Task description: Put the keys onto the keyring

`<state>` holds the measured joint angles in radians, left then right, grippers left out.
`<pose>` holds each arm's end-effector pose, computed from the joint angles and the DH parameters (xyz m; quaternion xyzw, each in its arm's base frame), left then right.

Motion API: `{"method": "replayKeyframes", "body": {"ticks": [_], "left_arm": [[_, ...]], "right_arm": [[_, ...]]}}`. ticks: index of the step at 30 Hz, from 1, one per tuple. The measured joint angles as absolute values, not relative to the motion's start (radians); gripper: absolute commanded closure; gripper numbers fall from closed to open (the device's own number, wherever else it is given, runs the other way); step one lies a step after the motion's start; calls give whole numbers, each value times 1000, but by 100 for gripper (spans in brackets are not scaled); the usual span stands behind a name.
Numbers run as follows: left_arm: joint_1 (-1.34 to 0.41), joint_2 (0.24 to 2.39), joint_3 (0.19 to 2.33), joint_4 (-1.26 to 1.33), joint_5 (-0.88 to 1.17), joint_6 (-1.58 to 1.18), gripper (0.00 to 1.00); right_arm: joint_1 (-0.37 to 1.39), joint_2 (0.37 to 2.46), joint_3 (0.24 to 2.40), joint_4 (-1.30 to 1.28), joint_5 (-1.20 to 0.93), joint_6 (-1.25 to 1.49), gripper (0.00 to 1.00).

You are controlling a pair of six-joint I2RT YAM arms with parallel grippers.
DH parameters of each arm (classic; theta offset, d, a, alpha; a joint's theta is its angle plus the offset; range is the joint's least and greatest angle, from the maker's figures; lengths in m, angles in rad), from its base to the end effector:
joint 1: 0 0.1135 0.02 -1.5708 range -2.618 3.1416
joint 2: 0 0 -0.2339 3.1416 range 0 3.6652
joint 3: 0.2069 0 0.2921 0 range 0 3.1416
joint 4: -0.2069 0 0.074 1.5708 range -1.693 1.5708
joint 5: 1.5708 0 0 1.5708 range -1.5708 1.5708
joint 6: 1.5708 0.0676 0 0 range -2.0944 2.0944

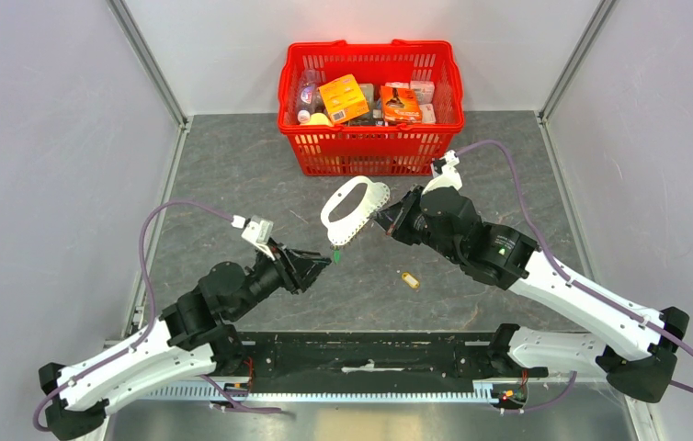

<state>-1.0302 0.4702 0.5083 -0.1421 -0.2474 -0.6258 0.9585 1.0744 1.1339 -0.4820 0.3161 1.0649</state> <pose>0.1344 -0.1918 0.2758 0.0671 0.7388 -0.4273 0.5168 0.1991 0.2469 0.3394 0.1295 0.8235 0.3846 0.3965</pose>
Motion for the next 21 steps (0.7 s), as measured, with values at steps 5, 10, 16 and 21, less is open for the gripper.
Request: {"method": "replayKeyframes", "body": {"ticks": [5, 10, 16, 21], "left_arm": [[-1030, 443, 482, -116, -203, -674, 54], [-1030, 503, 437, -54, -144, -720, 56], [-1030, 588, 413, 51, -93, -755, 58], [-1030, 656, 387, 138, -91, -768, 58]], "right_arm": [[958, 1074, 1134, -482, 316, 1065, 100], [958, 1074, 1134, -481, 316, 1065, 100], [958, 1074, 1134, -481, 316, 1065, 100], [958, 1074, 1134, -480, 316, 1065, 100]]}}
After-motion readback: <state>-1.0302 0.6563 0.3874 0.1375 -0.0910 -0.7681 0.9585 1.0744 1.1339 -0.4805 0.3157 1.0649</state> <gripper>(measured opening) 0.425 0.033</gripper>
